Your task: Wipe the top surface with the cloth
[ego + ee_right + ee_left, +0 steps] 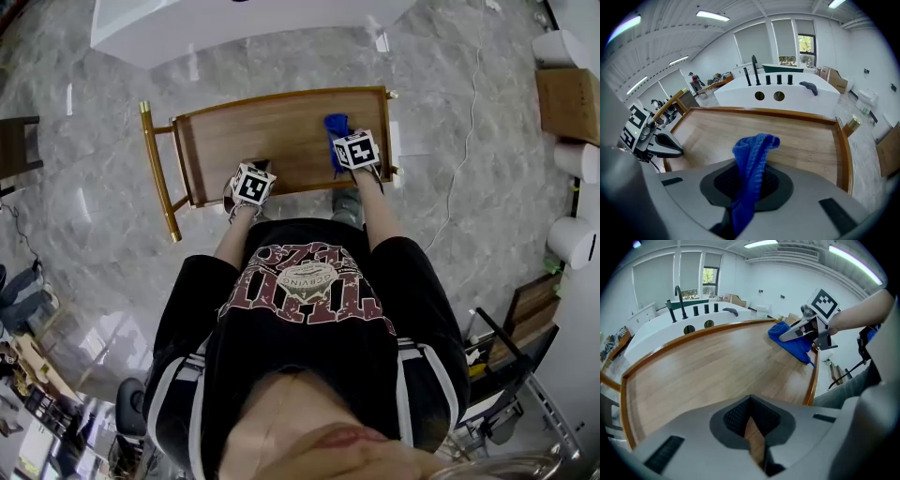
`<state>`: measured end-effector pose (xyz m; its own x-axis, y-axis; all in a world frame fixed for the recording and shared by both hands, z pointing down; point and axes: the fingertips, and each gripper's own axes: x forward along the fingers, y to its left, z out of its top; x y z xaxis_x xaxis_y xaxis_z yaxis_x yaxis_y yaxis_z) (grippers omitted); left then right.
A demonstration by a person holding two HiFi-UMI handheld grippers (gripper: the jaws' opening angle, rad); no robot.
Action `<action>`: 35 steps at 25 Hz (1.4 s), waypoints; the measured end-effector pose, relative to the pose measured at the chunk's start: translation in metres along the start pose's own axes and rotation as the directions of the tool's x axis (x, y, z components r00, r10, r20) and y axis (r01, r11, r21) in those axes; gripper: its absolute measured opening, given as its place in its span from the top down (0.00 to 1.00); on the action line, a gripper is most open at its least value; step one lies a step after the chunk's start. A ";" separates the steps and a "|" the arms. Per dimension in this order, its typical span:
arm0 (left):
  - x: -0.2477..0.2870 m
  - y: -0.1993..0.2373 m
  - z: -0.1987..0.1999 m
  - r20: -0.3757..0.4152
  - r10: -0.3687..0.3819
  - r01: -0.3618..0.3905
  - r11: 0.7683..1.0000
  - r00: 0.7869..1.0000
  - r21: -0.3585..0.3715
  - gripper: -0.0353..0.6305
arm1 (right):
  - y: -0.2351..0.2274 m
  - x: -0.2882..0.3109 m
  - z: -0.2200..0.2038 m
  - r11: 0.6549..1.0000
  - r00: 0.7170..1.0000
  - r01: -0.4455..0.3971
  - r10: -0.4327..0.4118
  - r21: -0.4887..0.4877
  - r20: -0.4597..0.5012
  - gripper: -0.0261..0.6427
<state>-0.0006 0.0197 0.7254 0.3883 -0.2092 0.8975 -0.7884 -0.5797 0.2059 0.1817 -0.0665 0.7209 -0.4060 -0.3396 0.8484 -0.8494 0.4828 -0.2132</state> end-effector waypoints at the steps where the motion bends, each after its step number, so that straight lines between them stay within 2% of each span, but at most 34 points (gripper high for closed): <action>1: 0.000 -0.001 -0.001 0.001 -0.002 0.002 1.000 1.000 -0.008 0.88 | 0.002 0.001 0.001 1.000 1.000 0.000 0.000 -0.011 -0.003 0.87; 6: -0.002 -0.005 -0.007 0.007 0.005 -0.005 1.000 1.000 -0.028 0.88 | 0.011 0.004 0.004 0.999 1.000 -0.022 0.022 -0.050 -0.006 0.87; 12: -0.017 0.005 -0.021 0.014 0.037 -0.036 0.999 0.999 -0.019 0.88 | 0.034 0.015 0.014 0.992 0.997 -0.075 0.072 -0.100 -0.030 0.87; 19: -0.019 0.016 -0.039 -0.002 0.063 -0.063 0.995 0.998 -0.074 0.88 | 0.057 0.029 0.023 0.983 0.992 -0.123 0.118 -0.138 -0.049 0.87; 23: -0.025 0.019 -0.048 -0.016 0.092 -0.093 0.995 0.996 -0.027 0.88 | 0.069 0.033 0.026 0.983 0.987 -0.160 0.157 -0.093 -0.036 0.87; 26: -0.026 0.022 -0.055 -0.027 0.094 -0.095 0.995 0.995 -0.029 0.88 | 0.076 0.037 0.029 0.980 0.985 -0.169 0.166 -0.105 -0.037 0.87; 30: -0.028 0.019 -0.056 -0.039 0.108 -0.107 0.994 0.993 0.023 0.88 | 0.084 0.038 0.031 0.975 0.983 -0.181 0.176 -0.126 -0.049 0.87; 35: -0.031 0.022 -0.057 -0.037 0.111 -0.112 0.994 0.993 -0.020 0.88 | 0.097 0.045 0.036 0.965 0.980 -0.195 0.187 -0.174 -0.062 0.87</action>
<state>-0.0565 0.0581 0.7242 0.2805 -0.2428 0.9287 -0.8361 -0.5371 0.1121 0.0690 -0.0643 0.7210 -0.5359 -0.1933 0.8219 -0.6820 0.6729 -0.2865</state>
